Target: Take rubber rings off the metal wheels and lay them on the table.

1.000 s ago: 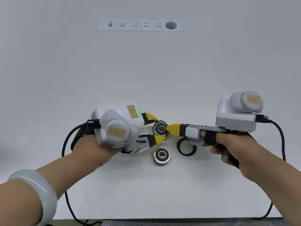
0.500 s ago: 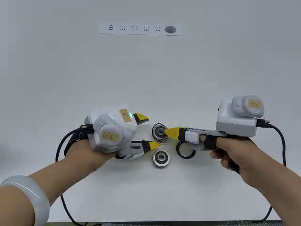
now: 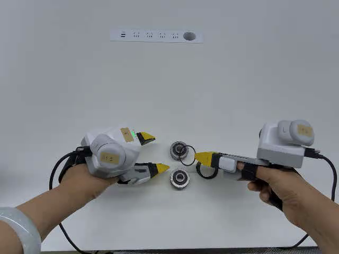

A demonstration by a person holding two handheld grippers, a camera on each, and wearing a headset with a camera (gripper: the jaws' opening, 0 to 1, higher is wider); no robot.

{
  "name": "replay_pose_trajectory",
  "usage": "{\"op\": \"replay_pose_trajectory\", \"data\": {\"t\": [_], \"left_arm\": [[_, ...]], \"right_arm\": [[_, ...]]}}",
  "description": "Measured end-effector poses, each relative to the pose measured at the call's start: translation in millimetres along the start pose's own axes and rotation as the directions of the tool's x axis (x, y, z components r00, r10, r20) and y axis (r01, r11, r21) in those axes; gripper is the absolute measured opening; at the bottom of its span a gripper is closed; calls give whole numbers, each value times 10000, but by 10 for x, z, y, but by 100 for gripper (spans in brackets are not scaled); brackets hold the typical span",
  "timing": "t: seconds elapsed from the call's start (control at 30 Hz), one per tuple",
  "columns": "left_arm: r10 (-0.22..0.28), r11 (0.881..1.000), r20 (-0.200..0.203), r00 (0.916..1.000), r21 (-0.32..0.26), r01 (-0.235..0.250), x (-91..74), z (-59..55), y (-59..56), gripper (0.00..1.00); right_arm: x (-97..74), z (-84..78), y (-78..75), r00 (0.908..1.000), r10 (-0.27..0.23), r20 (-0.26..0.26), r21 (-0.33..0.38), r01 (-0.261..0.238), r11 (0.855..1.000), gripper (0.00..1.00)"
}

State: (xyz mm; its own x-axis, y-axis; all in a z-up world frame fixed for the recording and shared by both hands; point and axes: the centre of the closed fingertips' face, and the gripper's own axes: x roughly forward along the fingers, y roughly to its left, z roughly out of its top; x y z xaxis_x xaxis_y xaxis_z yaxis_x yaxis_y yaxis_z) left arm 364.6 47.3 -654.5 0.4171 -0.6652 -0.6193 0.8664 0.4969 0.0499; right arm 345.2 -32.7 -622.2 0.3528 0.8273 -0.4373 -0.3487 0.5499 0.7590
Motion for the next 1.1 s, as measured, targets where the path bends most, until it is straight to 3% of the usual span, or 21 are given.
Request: {"op": "replay_pose_trajectory", "data": {"t": [0.23,0.53,0.7,1.1], "left_arm": [[10,9999,-9,10000,-148,-11,-63,-38,-65,44],[190,9990,132,9997,-418,-184,-147,-25,-67,43],[282,9979,172,9995,-590,-271,-215,-82,-84,43],[666,9881,332,9972,-1409,-613,-403,-177,-148,43]], "right_arm": [[-133,-62,-158,9993,-335,165,445,328,9985,2],[-155,-166,-299,9967,-810,-102,533,815,9952,2],[-169,-191,-336,9933,-1139,-206,-106,1137,9935,2],[-277,-187,-335,9883,-1522,-105,-1431,1492,9784,22]]}}
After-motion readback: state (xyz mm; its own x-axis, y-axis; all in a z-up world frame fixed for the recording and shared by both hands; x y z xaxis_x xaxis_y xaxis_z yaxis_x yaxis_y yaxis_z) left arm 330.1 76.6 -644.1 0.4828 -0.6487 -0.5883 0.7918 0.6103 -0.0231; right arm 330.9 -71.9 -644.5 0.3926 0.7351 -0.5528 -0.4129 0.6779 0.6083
